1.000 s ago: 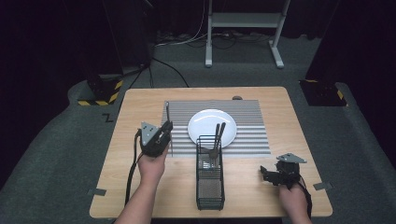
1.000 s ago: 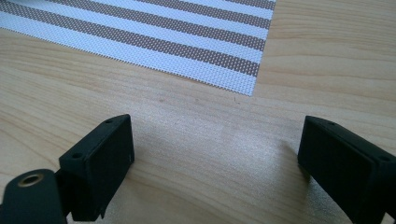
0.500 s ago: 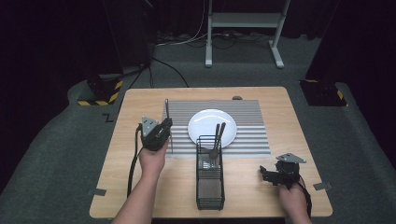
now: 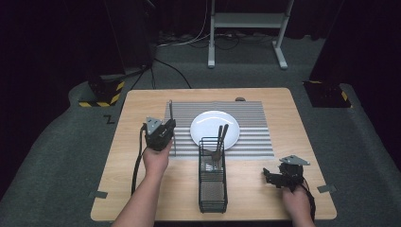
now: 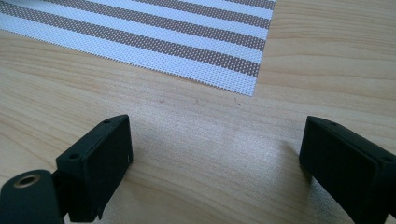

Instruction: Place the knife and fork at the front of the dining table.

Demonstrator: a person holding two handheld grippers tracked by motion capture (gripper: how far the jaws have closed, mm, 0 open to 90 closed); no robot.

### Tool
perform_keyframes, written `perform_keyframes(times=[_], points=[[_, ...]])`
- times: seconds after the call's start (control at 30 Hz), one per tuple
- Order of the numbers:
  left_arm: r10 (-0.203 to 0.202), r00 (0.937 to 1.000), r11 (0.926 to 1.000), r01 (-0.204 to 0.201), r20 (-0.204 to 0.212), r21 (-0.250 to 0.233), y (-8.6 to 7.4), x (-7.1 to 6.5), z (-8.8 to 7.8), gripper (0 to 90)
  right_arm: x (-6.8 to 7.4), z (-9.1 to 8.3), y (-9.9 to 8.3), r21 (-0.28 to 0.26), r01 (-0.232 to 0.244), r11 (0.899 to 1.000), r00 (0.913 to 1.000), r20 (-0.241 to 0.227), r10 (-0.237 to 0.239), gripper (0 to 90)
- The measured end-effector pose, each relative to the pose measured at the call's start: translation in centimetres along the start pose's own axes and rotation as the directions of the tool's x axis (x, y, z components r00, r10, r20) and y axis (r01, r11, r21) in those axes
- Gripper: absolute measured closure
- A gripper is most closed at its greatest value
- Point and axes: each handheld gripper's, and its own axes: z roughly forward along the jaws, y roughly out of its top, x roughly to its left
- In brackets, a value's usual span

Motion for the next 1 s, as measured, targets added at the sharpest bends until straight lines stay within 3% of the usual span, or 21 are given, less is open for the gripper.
perform_keyframes(times=[0.57, 0.8, 1.0], points=[[-0.052, 0.9979, 0.9973, 0.054, -0.039, 0.049, 0.2, 0.4, 2.9, 82.4, 0.0, 0.0, 0.0, 0.0, -0.001, 1.0, 1.0, 0.0, 0.001, 9.5], [-0.088, 0.9945, 0.9925, 0.093, -0.057, 0.079, 0.2, 1.0, 4.1, 82.2, 0.0, 0.0, 0.0, 0.0, -0.002, 1.0, 1.0, -0.002, 0.002, 9.5], [-0.081, 0.9943, 0.9897, 0.088, -0.069, 0.112, 0.2, 0.8, 5.4, 82.3, 0.0, 0.0, 0.0, 0.0, -0.002, 1.0, 1.0, -0.003, 0.002, 9.6]])
